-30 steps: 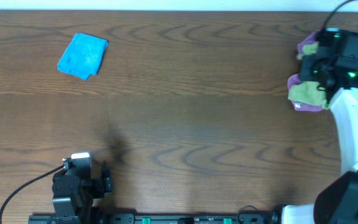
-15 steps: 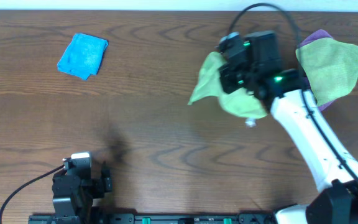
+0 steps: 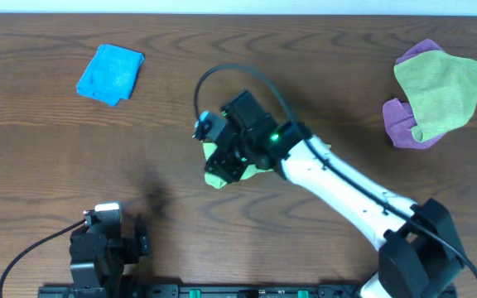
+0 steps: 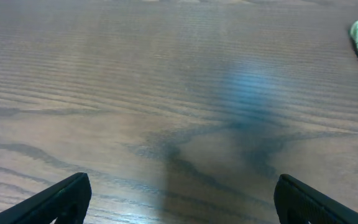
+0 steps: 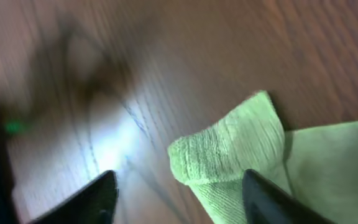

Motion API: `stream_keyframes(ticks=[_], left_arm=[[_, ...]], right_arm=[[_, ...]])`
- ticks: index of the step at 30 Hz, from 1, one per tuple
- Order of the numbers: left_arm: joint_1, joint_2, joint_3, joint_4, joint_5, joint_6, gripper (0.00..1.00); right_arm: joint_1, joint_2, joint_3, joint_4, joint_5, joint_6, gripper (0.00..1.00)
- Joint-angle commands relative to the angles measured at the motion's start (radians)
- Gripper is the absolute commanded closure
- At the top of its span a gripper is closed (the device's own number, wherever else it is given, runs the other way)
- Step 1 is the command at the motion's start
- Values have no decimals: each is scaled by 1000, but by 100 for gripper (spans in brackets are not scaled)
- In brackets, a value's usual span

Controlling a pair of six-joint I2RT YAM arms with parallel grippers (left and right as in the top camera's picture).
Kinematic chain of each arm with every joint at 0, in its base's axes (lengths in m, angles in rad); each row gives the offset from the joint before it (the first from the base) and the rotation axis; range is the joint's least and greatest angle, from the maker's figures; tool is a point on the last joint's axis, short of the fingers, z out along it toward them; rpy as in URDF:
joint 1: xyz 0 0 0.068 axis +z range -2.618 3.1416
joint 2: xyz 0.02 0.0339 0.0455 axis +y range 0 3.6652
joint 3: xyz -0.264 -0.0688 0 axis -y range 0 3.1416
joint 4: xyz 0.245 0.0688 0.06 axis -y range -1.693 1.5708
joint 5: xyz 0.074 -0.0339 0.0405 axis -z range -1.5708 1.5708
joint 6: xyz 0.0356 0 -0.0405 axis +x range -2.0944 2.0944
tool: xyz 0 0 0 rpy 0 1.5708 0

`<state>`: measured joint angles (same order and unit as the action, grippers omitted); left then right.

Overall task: Fold the cloth
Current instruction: 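Lift the green cloth with the right gripper and drag it leftward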

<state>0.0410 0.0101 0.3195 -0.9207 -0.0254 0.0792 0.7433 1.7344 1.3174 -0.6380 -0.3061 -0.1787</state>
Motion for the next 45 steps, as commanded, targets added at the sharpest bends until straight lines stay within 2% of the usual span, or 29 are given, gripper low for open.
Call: stream_keyframes(ticks=[1, 6, 9, 12, 14, 18, 25, 33, 37, 45], left_arm=[[-5, -6, -6, -25, 0, 11, 5], [-5, -6, -6, -25, 0, 11, 5], [-5, -6, -6, -25, 0, 11, 5], [-5, -6, -6, -25, 0, 11, 5], [-5, -6, -6, -25, 0, 11, 5], [-5, -6, -6, -25, 0, 11, 5], [-5, -6, -6, -25, 0, 11, 5], [-5, -6, -6, -25, 0, 11, 5], [-5, -6, -6, -25, 0, 11, 5], [-5, -6, -6, -25, 0, 11, 5]], right_arm=[[-1, -2, 16, 2, 179, 10, 27], [-63, -3, 16, 5, 329, 171, 24], [-155, -3, 16, -2, 282, 338, 17], [-255, -3, 16, -18, 145, 415, 13], [-329, -3, 16, -51, 69, 426, 12], [-454, -3, 15, -162, 54, 425, 10], [-586, -2, -26, -243, 16, 409, 10], [-668, -2, -208, -130, -21, 410, 12], [-688, -2, -284, -34, -61, 410, 17], [-691, 0, -359, 106, -15, 455, 25]])
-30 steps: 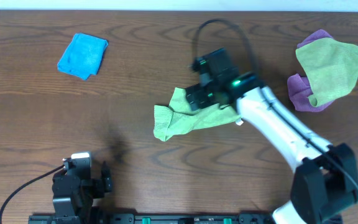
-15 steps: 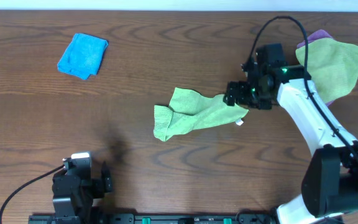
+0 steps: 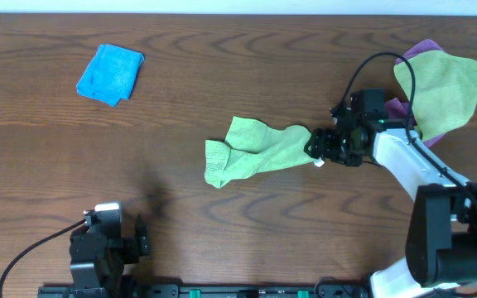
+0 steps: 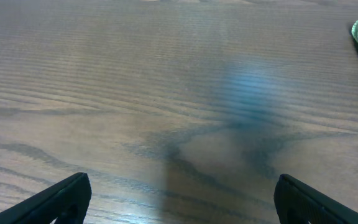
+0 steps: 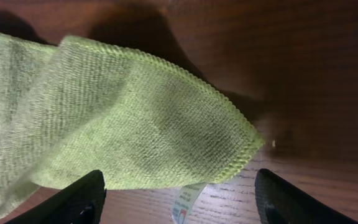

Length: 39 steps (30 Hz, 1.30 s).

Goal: Fold the cloth

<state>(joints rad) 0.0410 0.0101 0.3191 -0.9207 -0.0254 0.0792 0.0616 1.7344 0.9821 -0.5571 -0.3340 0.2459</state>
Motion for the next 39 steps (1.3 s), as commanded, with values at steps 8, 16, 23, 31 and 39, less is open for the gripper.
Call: stream_keyframes(ticks=[8, 16, 23, 31, 39], left_arm=[[-5, -6, -6, -25, 0, 11, 5], [-5, -6, -6, -25, 0, 11, 5], [-5, -6, -6, -25, 0, 11, 5], [-5, -6, -6, -25, 0, 11, 5], [-5, -6, -6, -25, 0, 11, 5]], right_arm=[[-10, 3, -48, 107, 40, 39, 27], [-11, 51, -48, 135, 53, 46, 31], [-11, 72, -48, 191, 48, 45, 73], [-10, 33, 76, 254, -108, 1, 99], [10, -48, 328, 207, -179, -96, 99]])
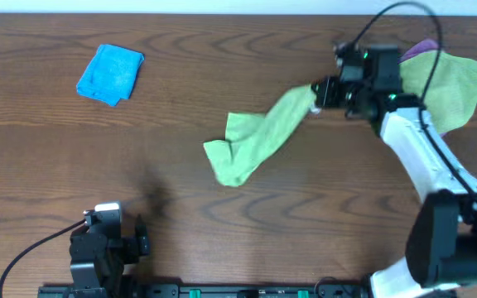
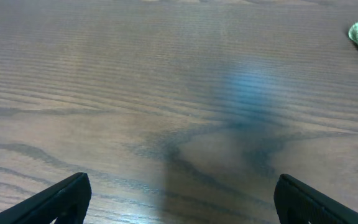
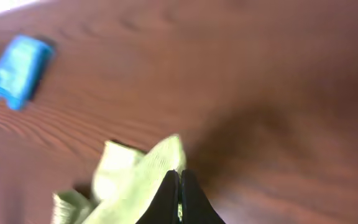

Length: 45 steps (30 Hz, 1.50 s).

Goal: Fold the cloth

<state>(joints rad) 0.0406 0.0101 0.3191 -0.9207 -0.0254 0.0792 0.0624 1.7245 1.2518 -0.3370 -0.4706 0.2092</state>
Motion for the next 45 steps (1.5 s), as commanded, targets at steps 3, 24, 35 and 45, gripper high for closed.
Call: stream_keyframes(ticks=[3, 24, 35, 45], left_arm=[[-5, -6, -6, -25, 0, 11, 5], [-5, -6, -6, -25, 0, 11, 5], [-5, -6, -6, -25, 0, 11, 5], [-5, -6, -6, -25, 0, 11, 5]], right_arm=[[27, -46, 103, -43, -42, -105, 99], [265, -44, 123, 41, -27, -233, 99], [410, 126, 123, 264, 88, -198, 99], [510, 308, 123, 330, -148, -45, 99]])
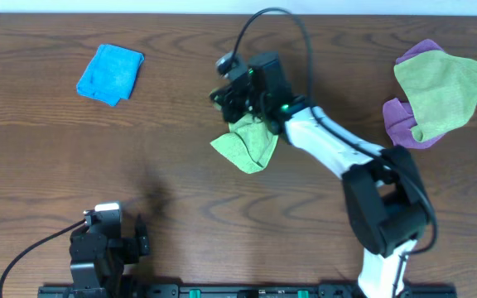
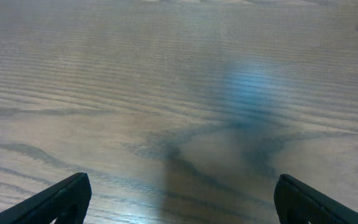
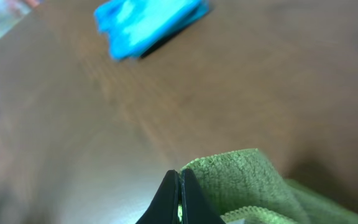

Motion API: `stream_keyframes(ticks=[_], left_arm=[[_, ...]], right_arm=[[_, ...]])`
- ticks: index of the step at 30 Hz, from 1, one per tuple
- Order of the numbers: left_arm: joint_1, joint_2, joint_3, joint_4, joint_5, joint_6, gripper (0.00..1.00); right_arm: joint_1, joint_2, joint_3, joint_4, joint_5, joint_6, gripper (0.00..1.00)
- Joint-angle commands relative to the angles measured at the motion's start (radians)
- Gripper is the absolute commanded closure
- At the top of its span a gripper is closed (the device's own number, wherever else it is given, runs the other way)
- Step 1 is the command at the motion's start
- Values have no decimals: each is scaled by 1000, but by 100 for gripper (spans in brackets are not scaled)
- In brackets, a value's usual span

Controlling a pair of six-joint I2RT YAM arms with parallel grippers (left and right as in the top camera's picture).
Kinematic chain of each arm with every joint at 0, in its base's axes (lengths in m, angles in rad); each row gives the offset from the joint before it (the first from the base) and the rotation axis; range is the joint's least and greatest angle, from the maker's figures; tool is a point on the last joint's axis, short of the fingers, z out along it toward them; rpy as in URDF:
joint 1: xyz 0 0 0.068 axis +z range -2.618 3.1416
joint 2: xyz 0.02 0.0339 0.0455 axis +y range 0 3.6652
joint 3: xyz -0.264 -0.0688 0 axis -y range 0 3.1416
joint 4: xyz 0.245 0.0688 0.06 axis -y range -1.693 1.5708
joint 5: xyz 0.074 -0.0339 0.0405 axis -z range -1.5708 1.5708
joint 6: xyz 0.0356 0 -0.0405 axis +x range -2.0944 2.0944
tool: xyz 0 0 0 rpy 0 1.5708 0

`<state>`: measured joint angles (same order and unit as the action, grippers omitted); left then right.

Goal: Fold the cloth

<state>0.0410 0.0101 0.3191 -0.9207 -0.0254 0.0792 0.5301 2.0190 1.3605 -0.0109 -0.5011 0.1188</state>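
Note:
The green cloth [image 1: 248, 147] lies doubled and bunched at the table's middle. My right gripper [image 1: 238, 114] hangs over its far left part, shut on an edge of it. In the right wrist view the shut right gripper [image 3: 179, 186] pinches the green cloth [image 3: 253, 180], which hangs below and to the right. My left gripper [image 1: 139, 237] rests at the near left edge, far from the cloth. The left wrist view shows its fingers [image 2: 64, 198] wide apart over bare wood, and a sliver of the green cloth at the right edge.
A folded blue cloth [image 1: 110, 73] lies at the far left and also shows as the blue cloth [image 3: 148, 22] in the right wrist view. A second green cloth [image 1: 441, 87] lies on a purple cloth [image 1: 400, 124] at the far right. My right arm [image 1: 338, 153] spans the table's right half.
My right gripper, still shut on the cloth's end, has moved from the far right to the left. The cloth, stretched out before, is now doubled over itself and bunched.
My right gripper stood open at the cloth's left end in the table's middle. Then it was open at the cloth's right end. Then it was shut on that end, raised toward the far side. Now that end is over the cloth's left part. The left arm stayed parked.

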Motion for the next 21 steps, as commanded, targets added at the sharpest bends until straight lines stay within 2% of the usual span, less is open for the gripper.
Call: stream_keyframes(ticks=[1, 8, 10, 15, 19, 21], left_arm=[[-5, -6, -6, -25, 0, 11, 5], [-5, -6, -6, -25, 0, 11, 5], [-5, -6, -6, -25, 0, 11, 5], [-5, -6, -6, -25, 0, 11, 5], [-5, -6, -6, -25, 0, 11, 5], [-5, -6, -6, -25, 0, 11, 5]], right_arm=[[60, 19, 14, 3, -153, 45, 99], [151, 19, 14, -26, -293, 40, 96], [167, 19, 14, -49, -293, 24, 89], [172, 19, 14, -82, -277, 3, 55], [109, 11, 32, -67, -175, 8, 46], [67, 10, 54, -68, -121, 27, 47]])
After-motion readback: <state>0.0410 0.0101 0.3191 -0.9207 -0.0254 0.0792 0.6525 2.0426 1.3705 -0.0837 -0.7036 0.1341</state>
